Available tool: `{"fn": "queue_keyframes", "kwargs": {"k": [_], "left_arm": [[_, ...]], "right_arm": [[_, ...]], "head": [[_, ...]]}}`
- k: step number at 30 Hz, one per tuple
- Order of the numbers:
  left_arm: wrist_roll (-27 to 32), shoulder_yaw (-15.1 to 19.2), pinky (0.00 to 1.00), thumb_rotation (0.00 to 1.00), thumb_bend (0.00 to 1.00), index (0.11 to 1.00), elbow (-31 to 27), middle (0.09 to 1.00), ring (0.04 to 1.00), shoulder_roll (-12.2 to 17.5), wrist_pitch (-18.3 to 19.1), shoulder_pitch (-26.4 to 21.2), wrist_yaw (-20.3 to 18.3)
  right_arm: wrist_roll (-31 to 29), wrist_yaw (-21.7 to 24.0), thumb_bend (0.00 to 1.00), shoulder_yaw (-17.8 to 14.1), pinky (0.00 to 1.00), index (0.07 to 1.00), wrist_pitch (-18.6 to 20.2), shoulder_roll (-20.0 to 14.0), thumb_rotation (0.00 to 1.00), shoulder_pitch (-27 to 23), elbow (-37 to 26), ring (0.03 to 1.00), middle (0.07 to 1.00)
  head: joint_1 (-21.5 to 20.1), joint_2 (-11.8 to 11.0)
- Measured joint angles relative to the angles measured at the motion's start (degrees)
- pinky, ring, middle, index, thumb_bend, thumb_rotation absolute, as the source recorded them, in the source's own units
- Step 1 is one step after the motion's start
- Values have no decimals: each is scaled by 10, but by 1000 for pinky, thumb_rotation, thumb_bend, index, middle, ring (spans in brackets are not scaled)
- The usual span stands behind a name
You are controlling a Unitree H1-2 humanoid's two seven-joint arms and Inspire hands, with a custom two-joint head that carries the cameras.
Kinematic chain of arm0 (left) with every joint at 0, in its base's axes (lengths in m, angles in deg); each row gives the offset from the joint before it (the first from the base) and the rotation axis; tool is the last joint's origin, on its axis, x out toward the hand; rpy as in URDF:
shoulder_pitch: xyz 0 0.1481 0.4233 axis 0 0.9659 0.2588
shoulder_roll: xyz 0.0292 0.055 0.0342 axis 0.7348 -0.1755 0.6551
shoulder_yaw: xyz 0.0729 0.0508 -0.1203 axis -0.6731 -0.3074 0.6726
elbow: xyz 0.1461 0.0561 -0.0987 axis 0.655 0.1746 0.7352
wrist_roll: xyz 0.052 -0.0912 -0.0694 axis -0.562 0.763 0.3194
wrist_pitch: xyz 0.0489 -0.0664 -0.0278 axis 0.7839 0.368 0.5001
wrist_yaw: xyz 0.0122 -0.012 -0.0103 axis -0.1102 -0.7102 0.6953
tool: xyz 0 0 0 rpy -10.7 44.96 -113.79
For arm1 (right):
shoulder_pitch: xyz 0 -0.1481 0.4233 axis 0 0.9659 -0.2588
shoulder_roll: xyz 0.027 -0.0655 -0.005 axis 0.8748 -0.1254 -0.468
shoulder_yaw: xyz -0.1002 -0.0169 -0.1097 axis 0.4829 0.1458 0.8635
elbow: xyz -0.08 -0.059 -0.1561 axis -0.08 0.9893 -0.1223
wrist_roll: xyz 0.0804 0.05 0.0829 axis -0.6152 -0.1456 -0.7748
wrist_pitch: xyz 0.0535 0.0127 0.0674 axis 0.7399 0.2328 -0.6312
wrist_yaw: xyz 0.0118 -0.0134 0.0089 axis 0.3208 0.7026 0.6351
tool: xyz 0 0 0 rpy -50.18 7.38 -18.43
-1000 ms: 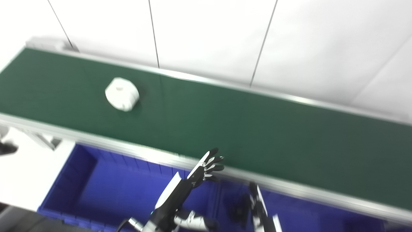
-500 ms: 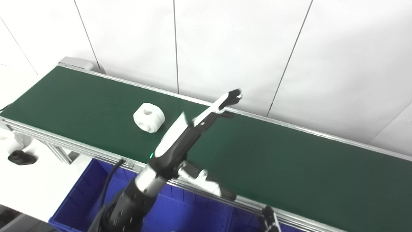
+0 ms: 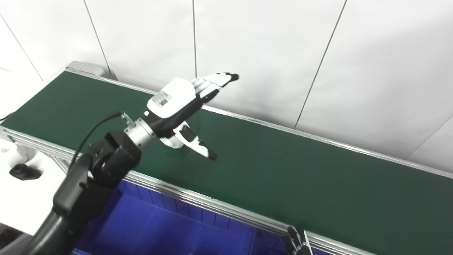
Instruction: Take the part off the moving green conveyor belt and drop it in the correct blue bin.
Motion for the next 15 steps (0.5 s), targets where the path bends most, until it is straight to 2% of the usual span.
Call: {"fn": "queue_keyframes", "kwargs": {"k": [5, 9, 15], "left_arm": [[-28, -16, 822, 289, 1000, 968, 95, 922, 904, 24, 1, -51, -10], [-49, -41, 815, 245, 1000, 941, 160, 910, 898, 32, -1, -82, -9], [-75, -87, 834, 277, 1000, 911, 240, 908, 907, 35, -36, -100, 3]], "right_arm": [[7, 0, 753, -1, 955, 1000, 0, 0, 899, -2, 4, 926, 955], [8, 2, 744, 0, 954, 1000, 0, 0, 894, -2, 4, 922, 952], [11, 2, 744, 1, 945, 999, 0, 1, 889, -1, 4, 922, 952]], "head": [[-3, 3], [-9, 5], [-11, 11]]}}
